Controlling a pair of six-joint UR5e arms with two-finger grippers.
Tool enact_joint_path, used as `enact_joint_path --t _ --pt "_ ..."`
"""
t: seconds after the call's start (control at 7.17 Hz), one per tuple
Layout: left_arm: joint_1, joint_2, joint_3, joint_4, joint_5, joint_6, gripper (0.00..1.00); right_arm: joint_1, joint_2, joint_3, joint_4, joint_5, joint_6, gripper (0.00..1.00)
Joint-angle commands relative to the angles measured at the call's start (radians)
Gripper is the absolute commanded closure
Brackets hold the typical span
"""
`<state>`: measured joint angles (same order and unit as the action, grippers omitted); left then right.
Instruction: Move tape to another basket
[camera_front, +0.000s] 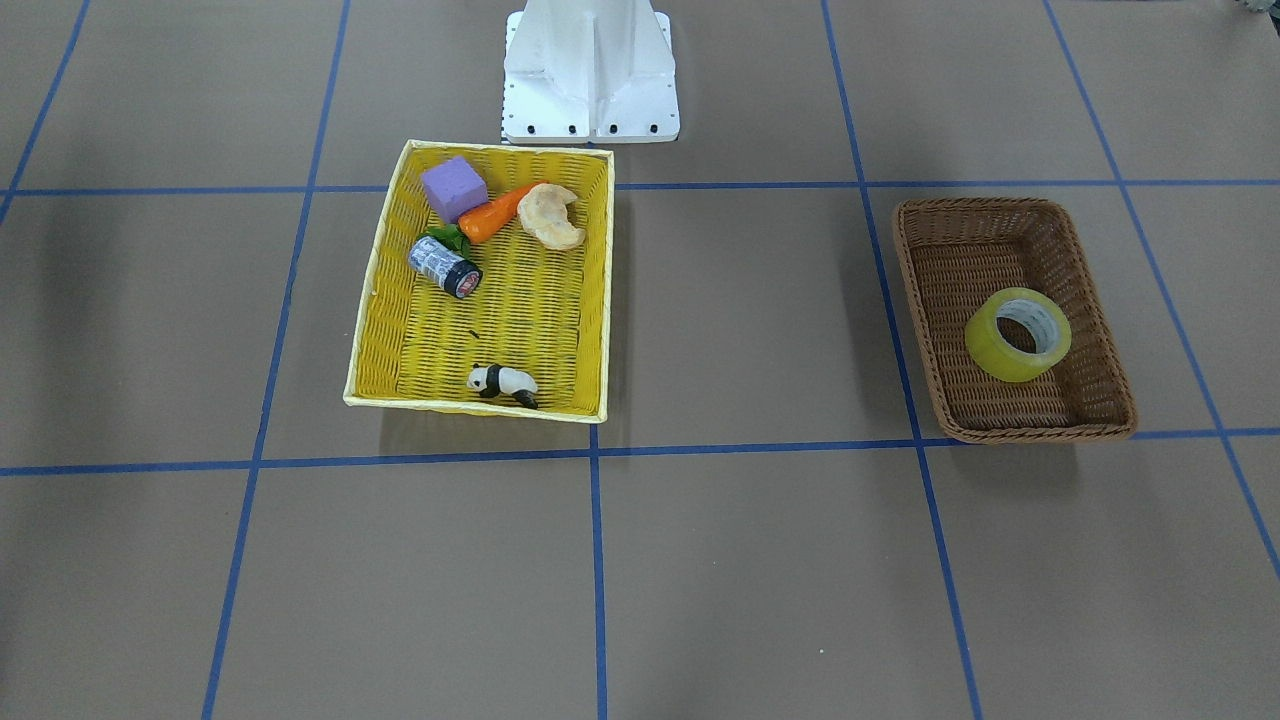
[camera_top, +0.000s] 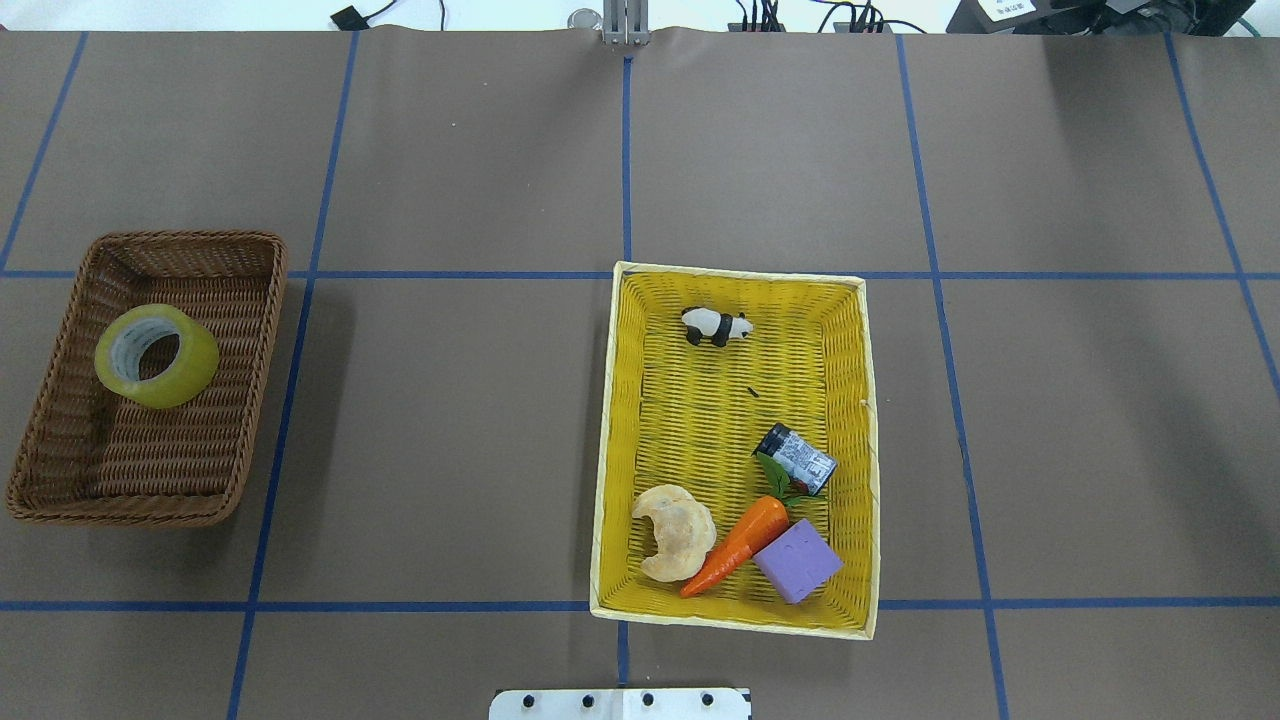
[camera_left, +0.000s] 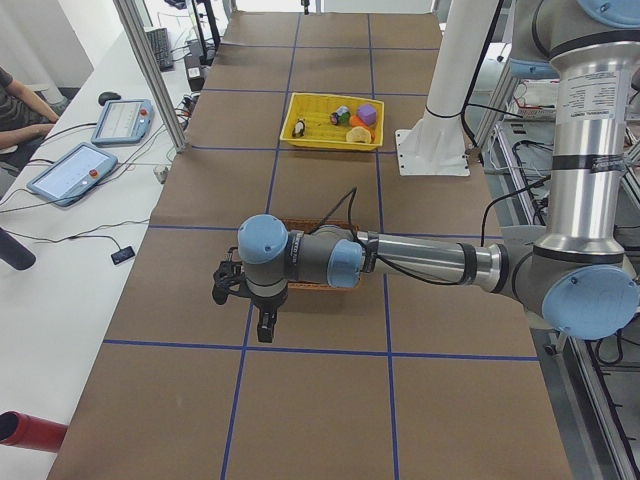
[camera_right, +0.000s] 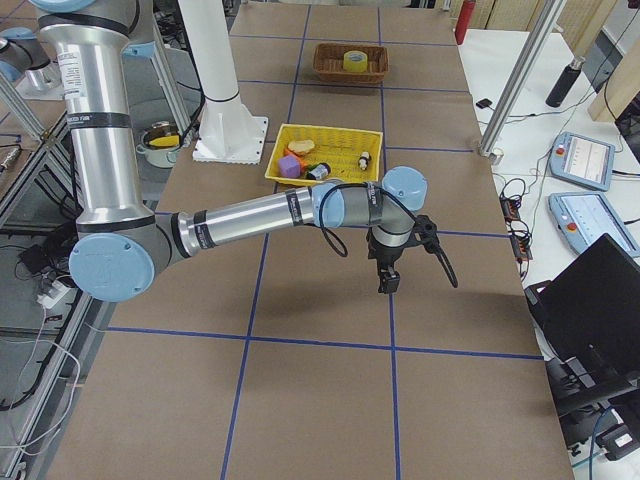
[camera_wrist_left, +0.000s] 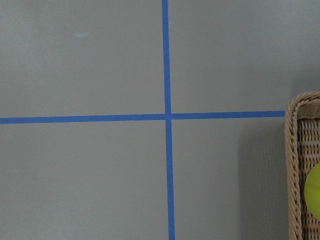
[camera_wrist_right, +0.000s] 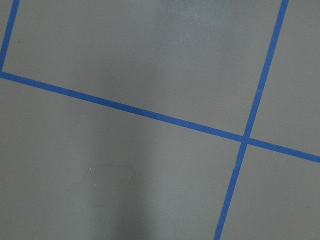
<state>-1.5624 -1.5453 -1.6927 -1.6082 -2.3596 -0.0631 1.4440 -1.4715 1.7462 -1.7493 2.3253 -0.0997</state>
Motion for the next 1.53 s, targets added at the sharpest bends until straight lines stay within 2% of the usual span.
enact_joint_path --t 0.0,0.42,1.39 --pt "0.001 0.004 -0.015 -0.009 0.005 -0.004 0.02 0.001 -0.004 -0.001 0.002 -0.006 0.0 0.0" --pt "0.002 -0.001 -0.022 -0.03 -0.001 -0.03 0.02 0.003 -0.012 -0.001 0.001 -0.004 0.001 0.0" --pt "0.004 -0.009 -0.028 0.017 -0.018 -0.032 0.02 0.003 -0.061 -0.001 0.01 0.003 0.014 0.0"
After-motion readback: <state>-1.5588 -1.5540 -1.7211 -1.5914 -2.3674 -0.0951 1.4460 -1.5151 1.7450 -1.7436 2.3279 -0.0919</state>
